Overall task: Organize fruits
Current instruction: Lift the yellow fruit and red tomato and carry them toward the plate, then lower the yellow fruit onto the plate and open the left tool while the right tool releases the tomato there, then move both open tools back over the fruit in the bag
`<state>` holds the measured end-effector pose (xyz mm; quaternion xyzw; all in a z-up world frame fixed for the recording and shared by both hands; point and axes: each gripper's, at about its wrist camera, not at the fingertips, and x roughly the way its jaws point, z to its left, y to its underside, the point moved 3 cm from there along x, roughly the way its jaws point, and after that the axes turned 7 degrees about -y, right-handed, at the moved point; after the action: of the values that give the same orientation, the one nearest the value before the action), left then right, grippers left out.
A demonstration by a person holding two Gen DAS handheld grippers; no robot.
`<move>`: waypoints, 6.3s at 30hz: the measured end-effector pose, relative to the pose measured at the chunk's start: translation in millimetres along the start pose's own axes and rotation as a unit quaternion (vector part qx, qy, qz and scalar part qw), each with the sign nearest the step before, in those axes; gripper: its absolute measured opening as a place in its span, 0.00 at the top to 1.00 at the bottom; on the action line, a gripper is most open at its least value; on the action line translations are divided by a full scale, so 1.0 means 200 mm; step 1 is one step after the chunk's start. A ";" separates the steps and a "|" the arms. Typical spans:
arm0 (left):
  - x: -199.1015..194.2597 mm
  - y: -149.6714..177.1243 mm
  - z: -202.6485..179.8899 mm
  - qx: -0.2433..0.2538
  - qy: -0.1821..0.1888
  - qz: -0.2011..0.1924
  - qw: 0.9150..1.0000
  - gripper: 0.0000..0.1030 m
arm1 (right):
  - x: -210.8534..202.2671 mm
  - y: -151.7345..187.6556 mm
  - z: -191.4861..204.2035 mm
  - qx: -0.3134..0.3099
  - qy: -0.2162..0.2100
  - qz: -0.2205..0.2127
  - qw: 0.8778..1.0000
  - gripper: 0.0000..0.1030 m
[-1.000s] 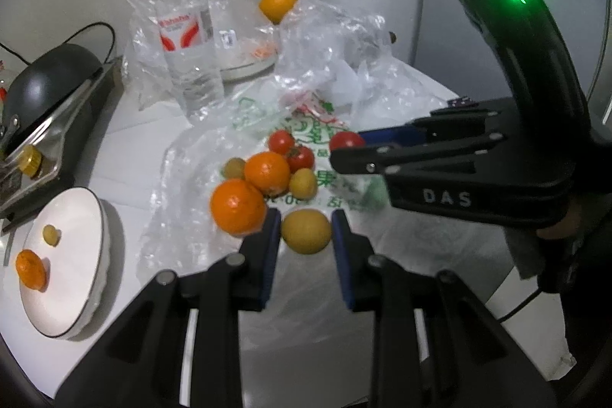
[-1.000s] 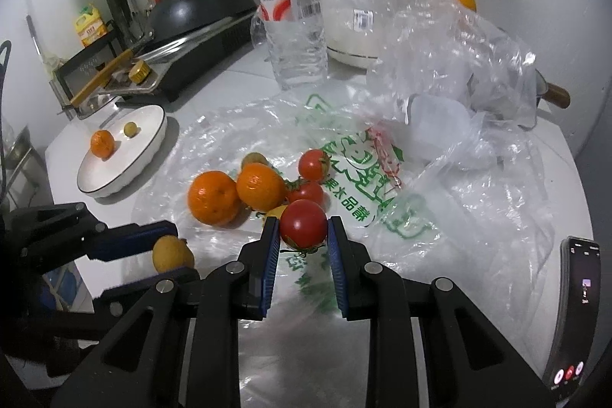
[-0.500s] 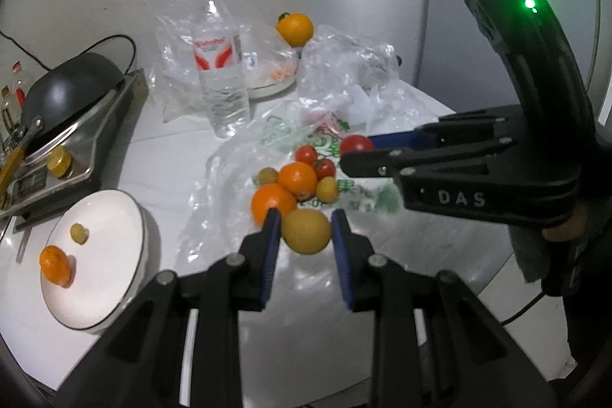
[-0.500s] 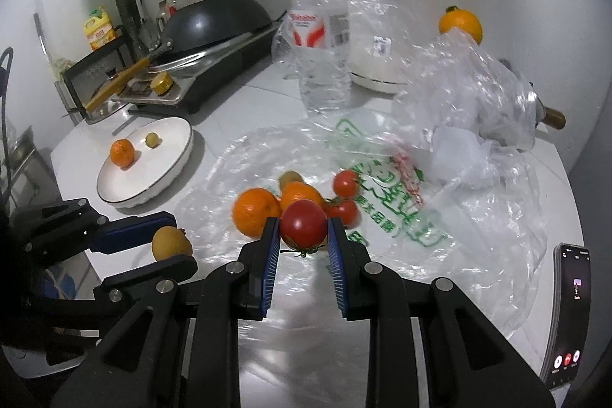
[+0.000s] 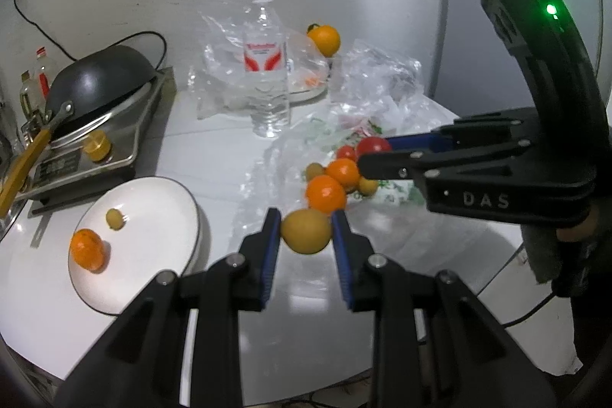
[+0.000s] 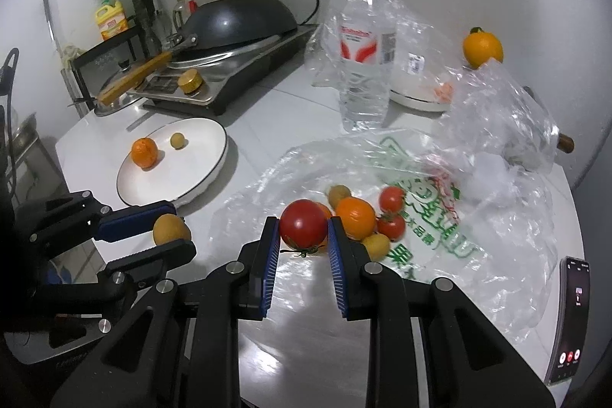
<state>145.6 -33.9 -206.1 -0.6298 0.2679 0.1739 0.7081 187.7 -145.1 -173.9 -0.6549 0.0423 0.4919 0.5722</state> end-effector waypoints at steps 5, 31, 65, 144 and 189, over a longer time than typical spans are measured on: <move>-0.02 0.02 0.07 -0.004 -0.004 -0.003 1.000 0.73 | 0.01 -0.04 0.06 -0.006 0.002 -0.004 1.000 0.74; -0.06 0.13 0.48 -0.034 -0.064 0.000 0.997 0.73 | 0.17 -0.16 0.34 -0.049 -0.015 0.006 0.999 0.74; 0.20 0.30 0.89 -0.058 -0.125 0.061 0.989 0.73 | 0.55 -0.27 0.53 -0.076 -0.055 0.049 0.994 0.74; 0.00 0.21 0.95 -0.110 -0.141 0.008 0.984 0.52 | 0.73 -0.45 0.61 -0.069 -0.055 0.037 0.995 0.69; -0.19 -0.10 0.15 -0.017 -0.107 -0.038 0.993 0.52 | -0.09 -0.09 0.02 -0.007 -0.001 -0.045 0.999 0.69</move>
<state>132.4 -4.6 -164.8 -0.6291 0.1631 0.2176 0.7282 187.4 -145.8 -148.3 -0.6598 0.0085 0.4664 0.5892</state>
